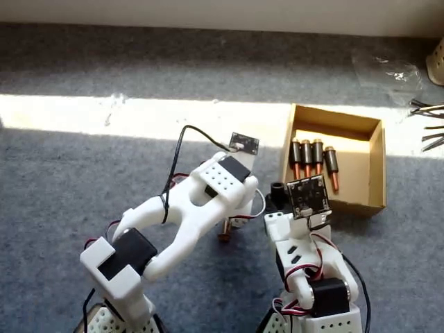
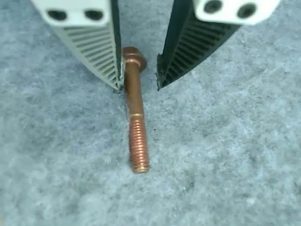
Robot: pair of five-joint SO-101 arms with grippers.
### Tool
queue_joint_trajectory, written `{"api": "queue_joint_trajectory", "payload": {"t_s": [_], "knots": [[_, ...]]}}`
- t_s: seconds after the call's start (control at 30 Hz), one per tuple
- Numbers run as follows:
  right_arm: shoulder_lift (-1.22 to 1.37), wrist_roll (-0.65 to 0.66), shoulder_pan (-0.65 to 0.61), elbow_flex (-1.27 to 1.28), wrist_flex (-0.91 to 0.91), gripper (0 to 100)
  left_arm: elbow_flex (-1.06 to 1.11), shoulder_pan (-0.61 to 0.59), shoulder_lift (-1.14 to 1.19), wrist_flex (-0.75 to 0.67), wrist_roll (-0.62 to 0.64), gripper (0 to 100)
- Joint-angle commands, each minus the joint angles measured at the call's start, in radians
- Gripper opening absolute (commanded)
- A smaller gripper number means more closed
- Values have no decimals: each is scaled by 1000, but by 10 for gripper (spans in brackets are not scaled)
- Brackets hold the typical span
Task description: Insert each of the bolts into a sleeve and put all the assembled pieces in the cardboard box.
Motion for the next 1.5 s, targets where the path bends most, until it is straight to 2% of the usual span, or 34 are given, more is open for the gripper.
{"api": "queue_joint_trajectory", "payload": {"t_s": [0.0,0.13,0.57,0.73,1.27,1.33,1.47], "knots": [[-10,-5,12,-16,-27,4,-4,5,-2,5,-2,88],[-10,-5,12,-16,-27,4,19,-16,-4,-35,-55,14],[-10,-5,12,-15,-25,4,16,-27,76,-35,-72,14],[-10,-5,12,-15,-25,4,-10,-27,94,-32,-169,14],[-10,-5,12,-15,-25,4,-28,-56,93,-38,-173,14],[-10,-5,12,-15,-25,4,-30,-56,94,-38,-173,20],[-10,-5,12,-15,-25,4,-25,-58,99,-38,-175,101]]}}
